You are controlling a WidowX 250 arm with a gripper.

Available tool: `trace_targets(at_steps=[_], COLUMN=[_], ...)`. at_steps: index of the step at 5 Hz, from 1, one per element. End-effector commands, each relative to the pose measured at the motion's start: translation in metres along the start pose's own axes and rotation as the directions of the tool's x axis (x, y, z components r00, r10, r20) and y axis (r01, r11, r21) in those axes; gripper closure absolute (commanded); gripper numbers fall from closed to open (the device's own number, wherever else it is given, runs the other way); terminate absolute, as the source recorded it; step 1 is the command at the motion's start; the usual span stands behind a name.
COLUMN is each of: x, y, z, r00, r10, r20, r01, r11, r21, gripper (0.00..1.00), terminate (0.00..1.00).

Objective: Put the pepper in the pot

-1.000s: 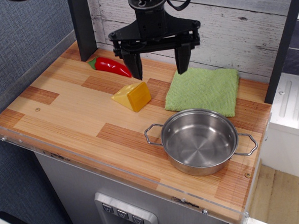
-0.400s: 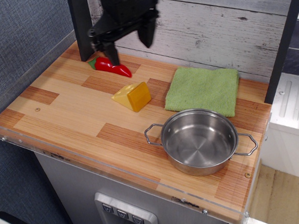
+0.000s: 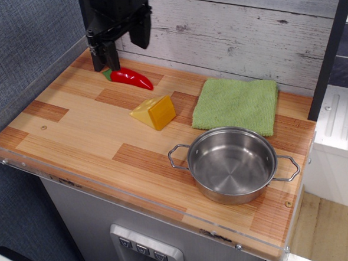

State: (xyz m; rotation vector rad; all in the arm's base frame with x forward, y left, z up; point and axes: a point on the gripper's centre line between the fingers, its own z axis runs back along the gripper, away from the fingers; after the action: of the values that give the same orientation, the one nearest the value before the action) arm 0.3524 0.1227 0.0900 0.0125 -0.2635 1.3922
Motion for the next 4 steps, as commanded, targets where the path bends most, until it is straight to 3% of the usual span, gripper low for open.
trace_targets(at_steps=[1, 2, 4], x=[0.03, 0.041, 0.054], y=[0.0, -0.006, -0.017], z=[-0.016, -0.027, -0.041], r00=[0.998, 0.996, 0.991], r10=[0.052, 0.078, 0.133], r20=[0.019, 0.049, 0.029], r01=[-0.051, -0.077, -0.132], r11=[0.999, 0.997, 0.991], r21=[-0.008, -0.015, -0.01], gripper=[0.0, 0.0, 0.0], terminate=[0.0, 0.0, 0.0])
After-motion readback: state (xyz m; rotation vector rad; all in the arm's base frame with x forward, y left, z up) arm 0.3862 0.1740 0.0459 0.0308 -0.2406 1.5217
